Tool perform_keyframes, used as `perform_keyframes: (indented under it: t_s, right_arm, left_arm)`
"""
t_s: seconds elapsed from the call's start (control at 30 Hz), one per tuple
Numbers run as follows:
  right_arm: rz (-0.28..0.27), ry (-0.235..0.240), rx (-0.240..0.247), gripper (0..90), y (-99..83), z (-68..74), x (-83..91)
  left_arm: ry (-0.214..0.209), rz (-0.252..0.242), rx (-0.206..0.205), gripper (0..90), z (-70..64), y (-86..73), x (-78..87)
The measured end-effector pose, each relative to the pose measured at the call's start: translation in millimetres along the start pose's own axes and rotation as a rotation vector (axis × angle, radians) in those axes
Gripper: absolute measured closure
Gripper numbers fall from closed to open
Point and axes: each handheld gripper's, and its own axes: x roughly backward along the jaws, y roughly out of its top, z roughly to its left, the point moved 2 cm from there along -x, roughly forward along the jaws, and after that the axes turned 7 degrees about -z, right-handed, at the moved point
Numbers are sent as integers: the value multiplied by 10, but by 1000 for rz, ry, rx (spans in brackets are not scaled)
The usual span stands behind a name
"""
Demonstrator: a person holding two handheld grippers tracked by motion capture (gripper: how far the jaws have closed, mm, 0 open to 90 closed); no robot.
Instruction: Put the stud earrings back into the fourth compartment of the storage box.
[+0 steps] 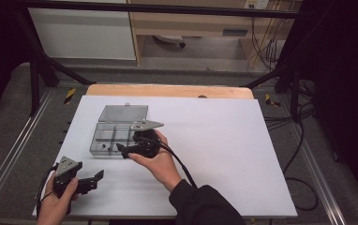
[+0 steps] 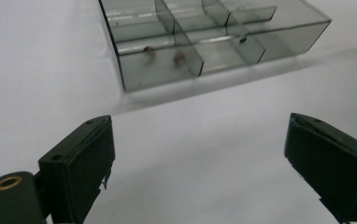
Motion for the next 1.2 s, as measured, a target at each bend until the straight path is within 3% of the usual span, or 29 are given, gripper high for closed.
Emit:
perform_keyframes:
  t_s: [0.23, 0.43, 0.63, 0.97, 1.2]
  right_arm:
    - [-34, -43, 9, 61, -110, -245, 490]
    - [-73, -107, 13, 47, -271, -504, 977]
    - [-120, -178, -22, 49, -438, -781, 1478]
    - [-149, -332, 0, 61, -759, -1139, 2252]
    - [-167, -474, -80, 52, -1090, -1419, 2615]
  left_arm:
    - [-1, -18, 0, 86, -66, 17, 12]
    - [-12, -37, 14, 86, -116, 15, 41]
    - [-13, -57, 20, 84, -116, 17, 58]
    - [-22, -60, 25, 84, -111, 15, 52]
    - [-33, -59, 21, 83, -119, 22, 49]
